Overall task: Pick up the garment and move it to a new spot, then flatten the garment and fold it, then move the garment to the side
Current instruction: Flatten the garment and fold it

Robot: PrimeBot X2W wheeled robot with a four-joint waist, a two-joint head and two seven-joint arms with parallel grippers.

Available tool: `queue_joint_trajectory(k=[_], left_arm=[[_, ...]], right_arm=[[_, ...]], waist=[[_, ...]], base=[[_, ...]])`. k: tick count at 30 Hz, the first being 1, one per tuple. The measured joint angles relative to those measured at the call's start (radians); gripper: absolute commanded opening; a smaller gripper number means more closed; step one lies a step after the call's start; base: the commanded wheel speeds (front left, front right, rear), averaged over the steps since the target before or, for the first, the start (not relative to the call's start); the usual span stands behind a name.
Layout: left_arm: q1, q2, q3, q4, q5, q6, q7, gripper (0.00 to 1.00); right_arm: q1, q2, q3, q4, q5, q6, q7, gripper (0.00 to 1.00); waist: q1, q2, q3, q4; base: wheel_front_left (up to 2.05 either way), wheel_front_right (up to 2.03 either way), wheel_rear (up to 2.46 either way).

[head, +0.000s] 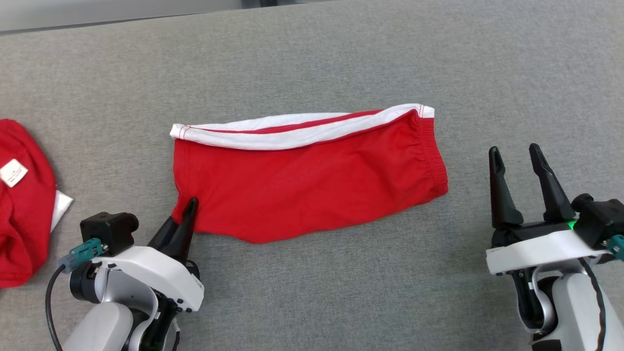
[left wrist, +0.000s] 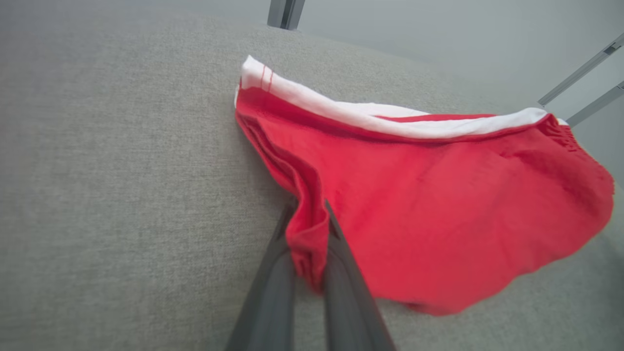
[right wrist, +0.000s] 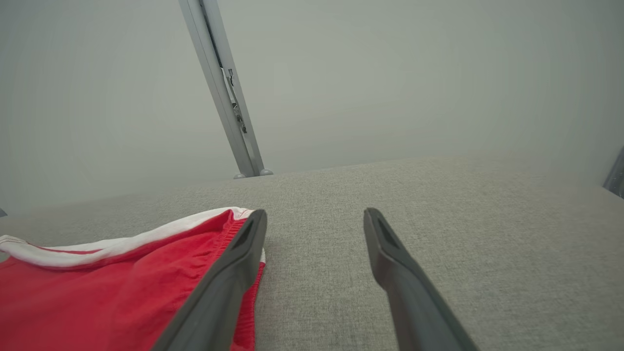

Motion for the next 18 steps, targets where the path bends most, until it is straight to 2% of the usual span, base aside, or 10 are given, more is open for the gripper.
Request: queue_joint_trajectory(k=[1, 2, 3, 4, 6, 10, 14, 18], left_arm=[[0.001, 0.000, 0.000, -0.004, 0.007, 0.000, -0.015, 0.00], [0.001, 0.002, -0.001, -0.007, 0.010, -0.004, -0.021, 0.29], [0.001, 0.000, 0.000, -0.007, 0.008, -0.010, -0.027, 0.80], [0.002, -0.007, 0.003, -0.006, 0.005, -0.010, -0.044, 1.00], [0.003, -0.008, 0.005, 0.000, 0.011, -0.007, -0.053, 1.00], [0.007, -0.006, 0.032, 0.006, 0.041, 0.028, -0.126, 1.00], [0.000, 0.011, 0.060, -0.014, 0.112, 0.067, -0.227, 1.00], [-0.038, 0.034, 0.077, -0.059, 0.189, 0.090, -0.281, 1.00]], right_arm=[[0.000, 0.000, 0.002, -0.002, 0.000, 0.000, 0.003, 1.00], [0.000, 0.000, 0.011, -0.003, 0.000, 0.000, 0.008, 1.00], [0.000, 0.001, 0.018, -0.004, 0.000, 0.000, 0.010, 1.00], [-0.001, 0.001, 0.025, -0.004, 0.001, 0.000, 0.010, 1.00], [-0.001, 0.001, 0.032, -0.003, 0.002, 0.000, 0.011, 1.00], [0.002, 0.001, 0.039, -0.008, 0.003, 0.000, 0.010, 1.00], [0.015, 0.000, 0.021, -0.023, -0.001, 0.000, 0.005, 1.00], [0.018, 0.000, 0.016, -0.044, -0.015, 0.000, 0.002, 1.00]], waist=[[0.0000, 0.0000, -0.002, 0.008], [0.0000, 0.0000, -0.005, 0.012], [0.0000, 0.0000, -0.008, 0.014], [0.0000, 0.0000, -0.012, 0.013], [0.0000, 0.0000, -0.020, 0.010], [0.0000, 0.0000, -0.036, 0.006], [0.0000, 0.0000, -0.053, 0.006], [0.0000, 0.0000, -0.069, 0.011]], base=[[0.00, 0.00, 0.00], [0.00, 0.00, 0.00], [0.00, 0.00, 0.00], [0.00, 0.00, 0.00], [0.00, 0.00, 0.00], [0.00, 0.00, 0.00], [0.00, 0.00, 0.00], [0.00, 0.00, 0.00]])
